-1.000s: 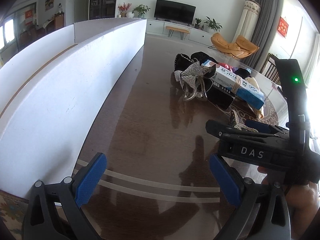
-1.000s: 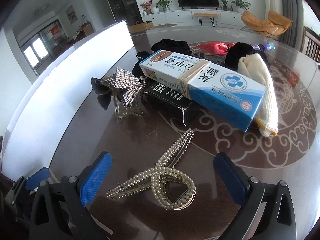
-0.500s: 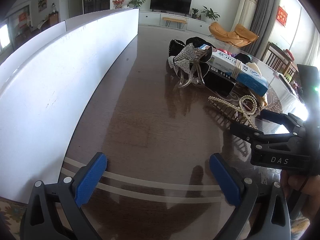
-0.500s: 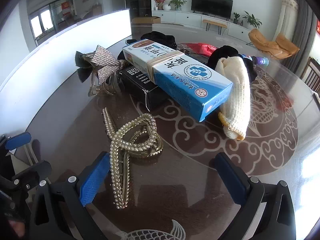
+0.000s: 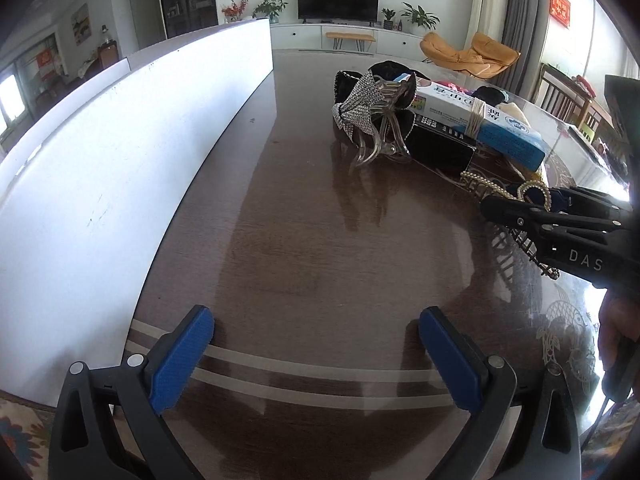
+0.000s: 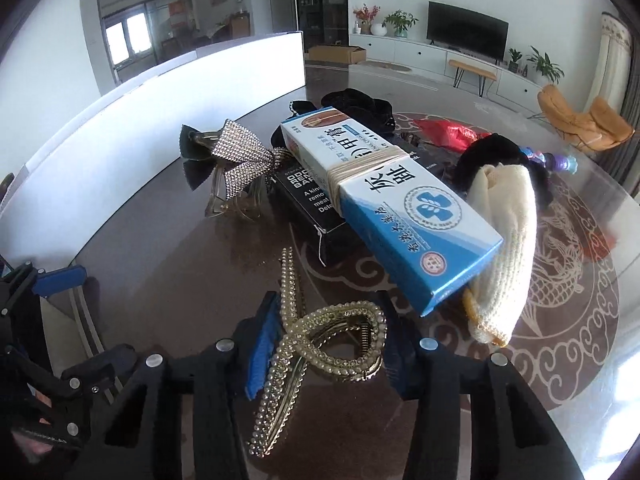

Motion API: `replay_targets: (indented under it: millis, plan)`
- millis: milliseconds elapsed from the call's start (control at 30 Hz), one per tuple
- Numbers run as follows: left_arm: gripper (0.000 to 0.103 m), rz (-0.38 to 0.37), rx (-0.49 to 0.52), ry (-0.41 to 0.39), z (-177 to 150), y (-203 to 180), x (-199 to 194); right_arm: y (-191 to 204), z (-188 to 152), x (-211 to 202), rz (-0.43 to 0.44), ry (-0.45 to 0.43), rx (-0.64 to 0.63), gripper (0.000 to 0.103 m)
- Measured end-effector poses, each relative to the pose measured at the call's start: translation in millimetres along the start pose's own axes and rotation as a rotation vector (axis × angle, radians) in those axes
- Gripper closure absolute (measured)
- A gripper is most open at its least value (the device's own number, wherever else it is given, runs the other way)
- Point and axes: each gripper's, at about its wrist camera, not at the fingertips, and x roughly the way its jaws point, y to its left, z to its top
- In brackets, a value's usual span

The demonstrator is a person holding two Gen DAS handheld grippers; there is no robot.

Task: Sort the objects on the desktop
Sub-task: 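Grasp the gold pearl claw clip with the right tool while the left tool approaches the bow clip, then grasp the rhinestone bow clip with the left tool while the right tool lifts the pearl clip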

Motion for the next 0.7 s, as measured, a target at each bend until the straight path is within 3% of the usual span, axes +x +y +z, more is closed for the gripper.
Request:
replay_targets:
  millis: [133, 433, 467, 500, 533, 700]
  plan:
    - [0.0, -0.061, -0.047, 0.025, 22, -1, 9, -15, -24, -20, -0.058, 0.0, 0.007, 0.055]
    - [0.0, -0.06, -0.065, 0.014, 116, -27, 57, -22, -48, -42, -0.081, -0.038, 0.075, 0.054]
    - [0.007, -0.054, -0.048, -0.005, 120, -29, 58, -20, -48, -42, -0.089, -0.039, 0.066, 0.055]
    - [0.042, -0.053, -0.021, -0.02, 122, -31, 59, -20, -49, -41, -0.091, -0.038, 0.063, 0.054]
    - [0.052, -0.063, 0.007, -0.017, 121, -32, 60, -21, -52, -43, -0.089, -0.039, 0.065, 0.054]
    - [0.054, -0.092, 0.045, -0.086, 87, -16, 29, -23, -59, -49, -0.071, -0.041, 0.064, 0.055]
